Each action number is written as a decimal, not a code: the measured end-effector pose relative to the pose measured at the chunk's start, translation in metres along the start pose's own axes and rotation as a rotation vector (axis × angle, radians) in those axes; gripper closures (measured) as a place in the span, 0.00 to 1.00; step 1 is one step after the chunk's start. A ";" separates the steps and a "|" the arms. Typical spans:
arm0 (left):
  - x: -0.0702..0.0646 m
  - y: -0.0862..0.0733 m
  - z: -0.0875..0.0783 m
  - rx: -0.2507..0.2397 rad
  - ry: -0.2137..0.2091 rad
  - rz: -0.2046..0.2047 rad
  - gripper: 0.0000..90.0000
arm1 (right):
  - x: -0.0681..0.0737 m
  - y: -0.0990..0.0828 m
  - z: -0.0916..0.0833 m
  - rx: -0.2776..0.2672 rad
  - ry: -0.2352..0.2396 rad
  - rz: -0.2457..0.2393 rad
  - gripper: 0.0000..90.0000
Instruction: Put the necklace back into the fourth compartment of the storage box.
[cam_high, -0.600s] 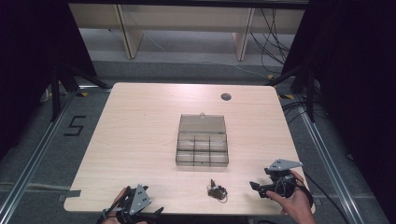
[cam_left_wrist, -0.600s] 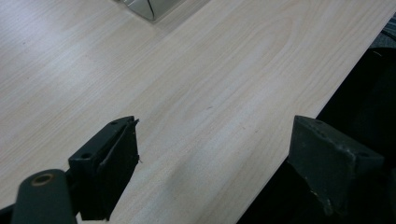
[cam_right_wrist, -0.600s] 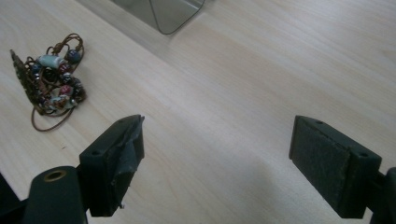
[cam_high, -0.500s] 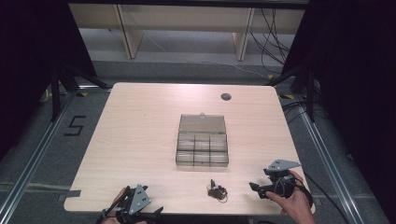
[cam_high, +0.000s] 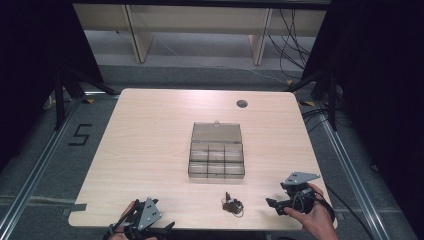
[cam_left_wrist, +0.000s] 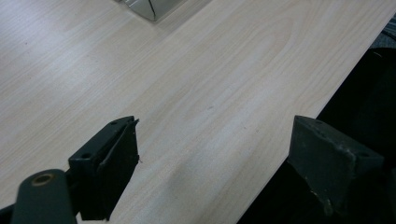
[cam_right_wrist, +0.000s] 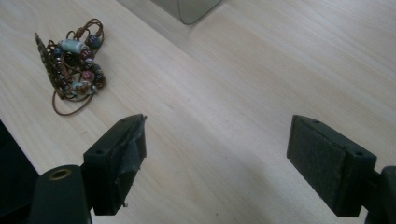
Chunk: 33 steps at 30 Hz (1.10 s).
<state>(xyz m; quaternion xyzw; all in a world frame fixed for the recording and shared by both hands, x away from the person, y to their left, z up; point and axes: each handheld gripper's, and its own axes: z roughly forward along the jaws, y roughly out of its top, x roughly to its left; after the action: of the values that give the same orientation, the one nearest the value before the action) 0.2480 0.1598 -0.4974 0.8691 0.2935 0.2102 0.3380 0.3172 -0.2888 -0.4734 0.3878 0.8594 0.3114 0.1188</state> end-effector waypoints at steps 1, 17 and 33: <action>0.000 0.000 0.000 -0.001 -0.004 -0.004 0.17 | 0.001 0.000 0.001 -0.010 0.003 -0.001 0.23; 0.002 0.000 0.001 -0.007 -0.014 0.000 0.17 | 0.037 0.029 0.003 0.101 0.091 -0.145 0.22; 0.001 -0.002 0.002 -0.013 -0.012 -0.014 0.17 | 0.066 0.052 0.019 0.185 0.136 -0.255 0.24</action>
<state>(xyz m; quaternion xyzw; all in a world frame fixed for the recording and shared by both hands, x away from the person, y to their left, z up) 0.2497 0.1606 -0.4997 0.8661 0.2963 0.2044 0.3470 0.3120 -0.2050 -0.4534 0.2631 0.9326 0.2390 0.0629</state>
